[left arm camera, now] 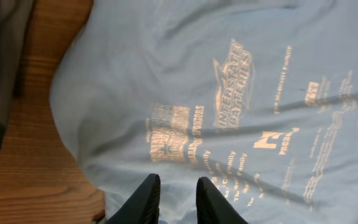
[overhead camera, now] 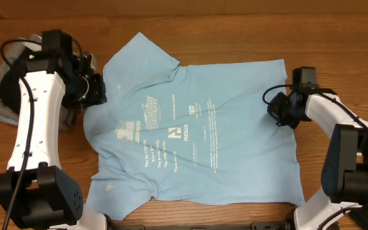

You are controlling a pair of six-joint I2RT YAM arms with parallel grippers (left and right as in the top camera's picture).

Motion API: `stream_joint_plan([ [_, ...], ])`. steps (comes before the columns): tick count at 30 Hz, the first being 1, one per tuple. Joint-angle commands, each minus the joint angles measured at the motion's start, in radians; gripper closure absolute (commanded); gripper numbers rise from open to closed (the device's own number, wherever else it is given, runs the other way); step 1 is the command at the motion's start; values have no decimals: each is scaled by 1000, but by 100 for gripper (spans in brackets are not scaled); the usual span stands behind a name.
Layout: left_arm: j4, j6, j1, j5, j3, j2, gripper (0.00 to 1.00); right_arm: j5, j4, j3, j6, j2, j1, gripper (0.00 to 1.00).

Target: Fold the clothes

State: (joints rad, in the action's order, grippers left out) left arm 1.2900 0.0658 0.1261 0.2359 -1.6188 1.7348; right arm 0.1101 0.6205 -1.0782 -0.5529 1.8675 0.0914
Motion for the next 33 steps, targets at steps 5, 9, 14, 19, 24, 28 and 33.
stream_joint_plan([
  [5, 29, -55, -2, 31, -67, 4, 69, -270, -2, -27, -94, 161, 298, 93],
  [9, 23, -56, -2, 31, -66, 4, 66, -89, 18, -129, -4, 160, 421, 96],
  [14, 15, -55, -2, 31, -65, 4, 62, 225, 48, -250, 174, 157, 459, 79],
  [19, -3, -56, -22, 74, -43, 5, 61, 300, 160, -353, 203, 140, 452, 68],
  [24, -105, -55, -111, 65, 92, 6, 64, 379, 253, -431, 255, 66, 452, 67],
  [28, -301, -47, -180, 63, 262, 16, 68, 484, 301, -442, 255, -29, 446, 66],
  [33, -549, 36, -199, 50, 384, 76, 96, 521, 380, -442, 259, -119, 402, 65],
])
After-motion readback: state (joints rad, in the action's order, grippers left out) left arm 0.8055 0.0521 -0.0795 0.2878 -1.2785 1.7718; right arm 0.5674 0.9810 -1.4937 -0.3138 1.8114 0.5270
